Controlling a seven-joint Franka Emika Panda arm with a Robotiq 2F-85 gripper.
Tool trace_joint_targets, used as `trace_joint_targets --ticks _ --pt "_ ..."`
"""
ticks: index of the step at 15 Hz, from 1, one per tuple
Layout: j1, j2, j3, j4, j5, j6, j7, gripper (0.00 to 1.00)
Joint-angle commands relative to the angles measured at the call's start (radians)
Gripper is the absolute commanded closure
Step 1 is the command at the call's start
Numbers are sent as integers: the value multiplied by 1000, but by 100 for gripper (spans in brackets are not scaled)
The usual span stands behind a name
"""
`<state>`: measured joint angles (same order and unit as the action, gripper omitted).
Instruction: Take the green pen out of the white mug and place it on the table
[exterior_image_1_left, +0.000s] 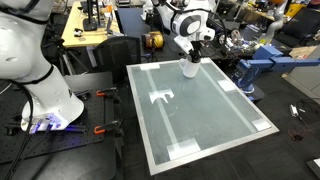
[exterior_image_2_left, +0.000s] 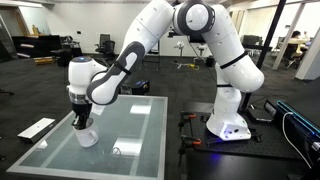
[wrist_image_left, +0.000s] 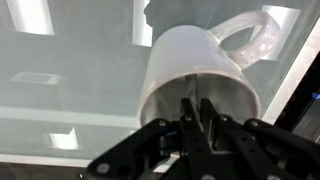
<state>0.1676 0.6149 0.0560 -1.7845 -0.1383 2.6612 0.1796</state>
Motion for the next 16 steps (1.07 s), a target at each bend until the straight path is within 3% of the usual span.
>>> trace_joint_targets --ticks 1,16 --pt "24 -21 -24 -15 2 13 -9 97" --pt "95 -122 -99 -98 -37 96 47 97"
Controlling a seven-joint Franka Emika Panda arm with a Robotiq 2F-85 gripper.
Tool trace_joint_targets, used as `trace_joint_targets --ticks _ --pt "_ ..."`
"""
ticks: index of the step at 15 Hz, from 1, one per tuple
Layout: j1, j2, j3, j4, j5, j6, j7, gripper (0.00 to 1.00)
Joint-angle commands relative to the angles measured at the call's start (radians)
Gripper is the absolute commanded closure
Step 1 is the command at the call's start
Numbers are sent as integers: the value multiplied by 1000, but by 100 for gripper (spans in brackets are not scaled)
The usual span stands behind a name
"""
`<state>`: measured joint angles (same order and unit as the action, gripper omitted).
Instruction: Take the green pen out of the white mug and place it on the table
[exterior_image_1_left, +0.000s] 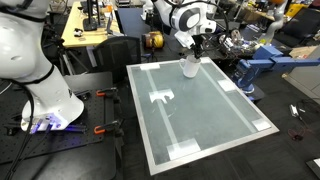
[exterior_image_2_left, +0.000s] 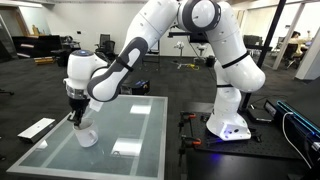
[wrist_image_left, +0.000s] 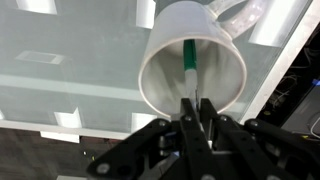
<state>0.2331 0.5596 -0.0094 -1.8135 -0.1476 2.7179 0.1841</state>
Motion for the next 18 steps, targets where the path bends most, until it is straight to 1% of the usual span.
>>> trace_joint_targets --ticks 1,4,10,15,18 --pt "35 -77 -41 -77 -33 43 48 97" --pt "51 -117 -61 -106 -51 49 65 97" --pt "75 -199 -89 -167 -124 70 128 97" --pt "96 -260 -129 -219 -209 126 226 97" --pt "115 -288 -165 -244 -260 156 295 97"
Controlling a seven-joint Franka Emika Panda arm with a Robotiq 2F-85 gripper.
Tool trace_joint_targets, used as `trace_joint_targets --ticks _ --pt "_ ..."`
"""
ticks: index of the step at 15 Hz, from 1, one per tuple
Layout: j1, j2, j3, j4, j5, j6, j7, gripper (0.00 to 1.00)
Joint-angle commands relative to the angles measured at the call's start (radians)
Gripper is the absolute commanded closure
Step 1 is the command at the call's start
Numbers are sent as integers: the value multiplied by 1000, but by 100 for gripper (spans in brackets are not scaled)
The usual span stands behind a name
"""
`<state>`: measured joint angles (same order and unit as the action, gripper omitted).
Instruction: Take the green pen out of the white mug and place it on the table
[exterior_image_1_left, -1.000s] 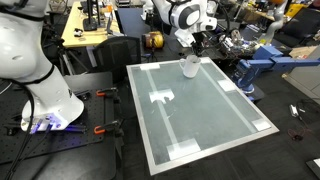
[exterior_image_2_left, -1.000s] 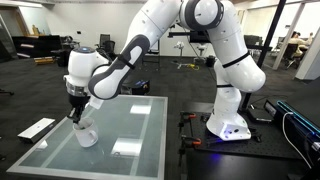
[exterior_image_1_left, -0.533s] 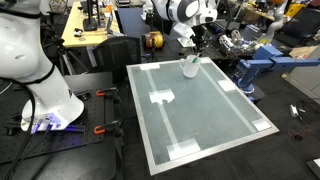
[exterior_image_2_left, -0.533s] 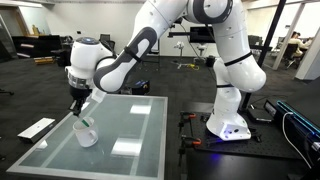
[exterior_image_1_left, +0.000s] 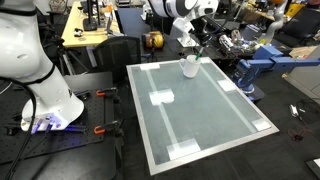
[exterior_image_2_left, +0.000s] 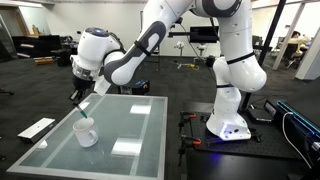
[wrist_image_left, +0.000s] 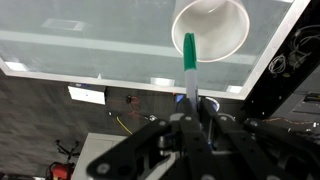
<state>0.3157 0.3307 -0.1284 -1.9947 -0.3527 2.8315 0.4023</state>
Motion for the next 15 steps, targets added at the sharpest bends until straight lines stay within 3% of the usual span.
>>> trace_joint_targets --ticks 1,9,15 --pt "38 -68 -59 -70 -73 49 100 97" --pt "65 -147 -146 -132 -183 35 309 97" --pt "16 -208 -143 -198 -50 -68 301 97"
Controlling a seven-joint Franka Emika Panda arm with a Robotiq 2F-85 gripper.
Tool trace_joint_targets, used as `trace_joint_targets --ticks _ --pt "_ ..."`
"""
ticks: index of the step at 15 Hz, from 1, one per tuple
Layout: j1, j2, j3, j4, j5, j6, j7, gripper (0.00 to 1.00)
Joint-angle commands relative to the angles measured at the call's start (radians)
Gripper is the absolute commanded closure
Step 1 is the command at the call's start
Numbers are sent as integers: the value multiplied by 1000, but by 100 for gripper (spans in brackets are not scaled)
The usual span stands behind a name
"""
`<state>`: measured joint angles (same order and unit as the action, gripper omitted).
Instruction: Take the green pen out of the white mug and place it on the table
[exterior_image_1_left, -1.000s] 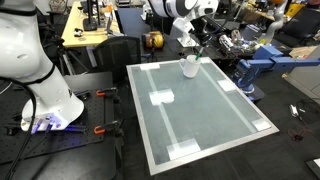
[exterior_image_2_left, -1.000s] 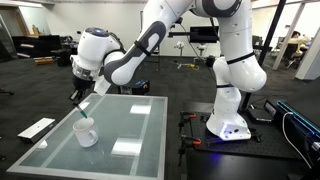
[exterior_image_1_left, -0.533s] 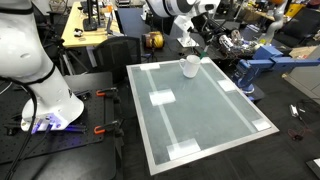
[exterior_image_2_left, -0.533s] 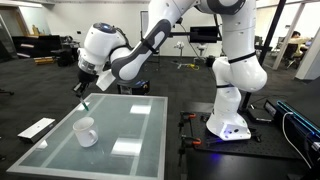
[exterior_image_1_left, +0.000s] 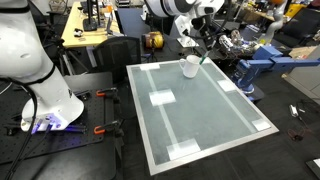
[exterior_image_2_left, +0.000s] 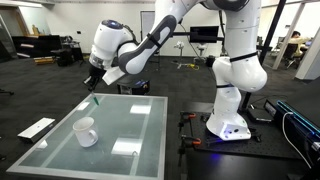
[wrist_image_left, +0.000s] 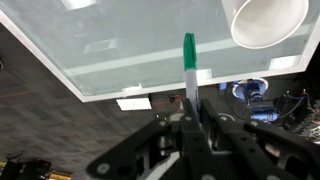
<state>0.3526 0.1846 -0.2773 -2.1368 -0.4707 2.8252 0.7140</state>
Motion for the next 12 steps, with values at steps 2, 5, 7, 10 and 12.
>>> trace_joint_targets --ticks 2,5,7,10,12 --pt "-110 -73 75 -70 135 -99 -30 97" --pt "-197 -75 126 -89 278 -127 -100 97" --pt "-253 -67 161 -95 409 -138 -192 97" --pt "-318 -39 205 -80 606 -180 -356 97" --pt "-349 -18 224 -55 701 -239 -439 97"
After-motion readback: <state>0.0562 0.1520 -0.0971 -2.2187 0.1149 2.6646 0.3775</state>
